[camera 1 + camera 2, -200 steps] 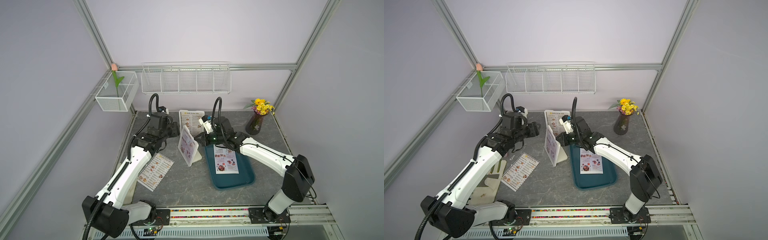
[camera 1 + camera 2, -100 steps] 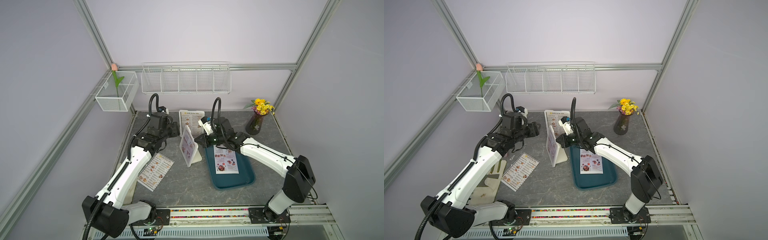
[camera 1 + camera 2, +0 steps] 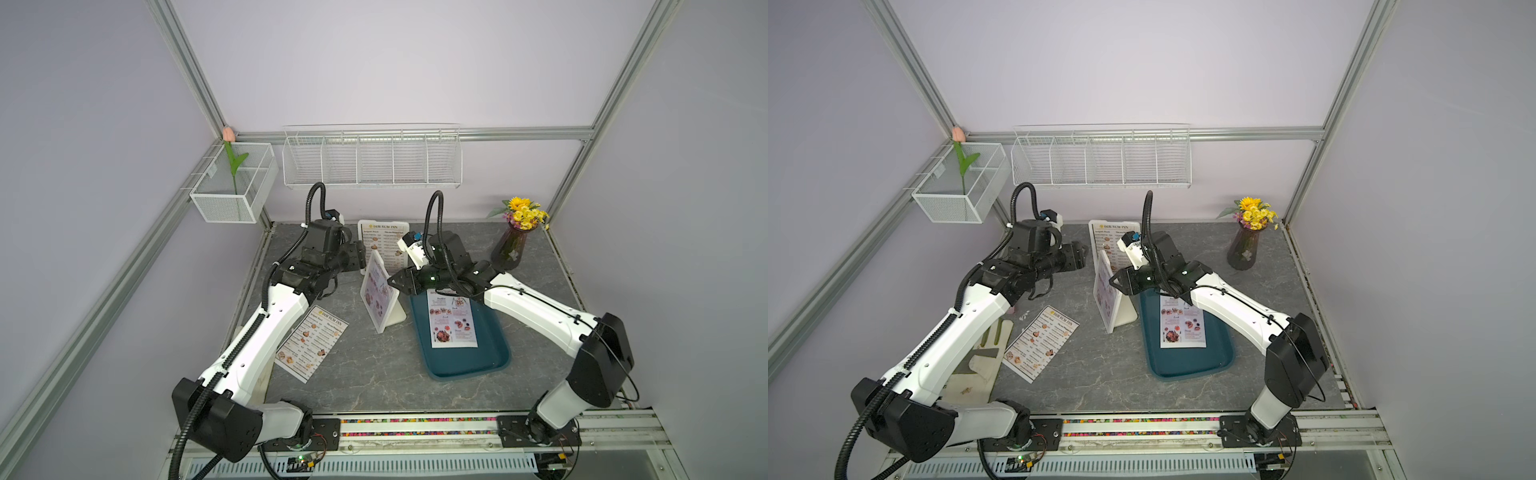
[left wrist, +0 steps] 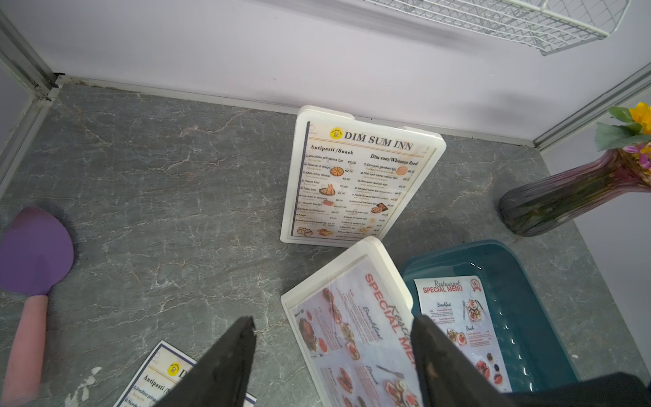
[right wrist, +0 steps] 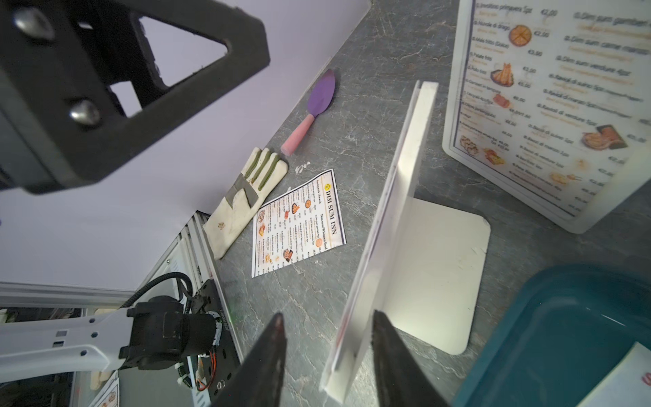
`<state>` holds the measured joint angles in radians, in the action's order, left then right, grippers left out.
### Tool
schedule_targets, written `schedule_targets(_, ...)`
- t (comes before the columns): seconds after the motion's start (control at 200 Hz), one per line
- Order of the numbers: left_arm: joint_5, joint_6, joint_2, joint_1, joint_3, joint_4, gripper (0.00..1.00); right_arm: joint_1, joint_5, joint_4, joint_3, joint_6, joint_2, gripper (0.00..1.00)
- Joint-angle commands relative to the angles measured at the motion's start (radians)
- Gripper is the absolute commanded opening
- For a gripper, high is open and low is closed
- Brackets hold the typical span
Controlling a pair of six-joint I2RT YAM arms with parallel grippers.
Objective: Replace the menus in the menu holders
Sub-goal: Insert the menu into the menu holder.
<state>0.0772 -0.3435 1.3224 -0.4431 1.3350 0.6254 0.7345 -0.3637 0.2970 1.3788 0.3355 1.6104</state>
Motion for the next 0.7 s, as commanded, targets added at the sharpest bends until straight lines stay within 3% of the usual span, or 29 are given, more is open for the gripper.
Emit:
schedule_targets(0.0,0.054,0.012,-0.011,-0.002,0.032,0.038,0.75,-0.003,0.014,0.047,-0.023,-0.047,-0.077,0.53)
schedule_targets(0.19,0.124,0.036,0.008,0.003,0.084,0.062,0.77,0.033,0.050,0.047,-0.079,-0.058,-0.067,0.66)
schedule_targets(0.445,0.153,0.057,0.050,0.013,0.164,0.091,0.79,0.087,0.181,0.008,-0.064,-0.060,0.007,0.70)
schedule_targets(0.54,0.158,0.061,0.051,0.015,0.168,0.092,0.79,0.103,0.197,-0.014,-0.061,-0.063,0.030,0.65)
schedule_targets(0.695,0.166,0.074,0.053,0.019,0.169,0.094,0.79,0.122,0.238,-0.040,-0.062,-0.084,0.049,0.45)
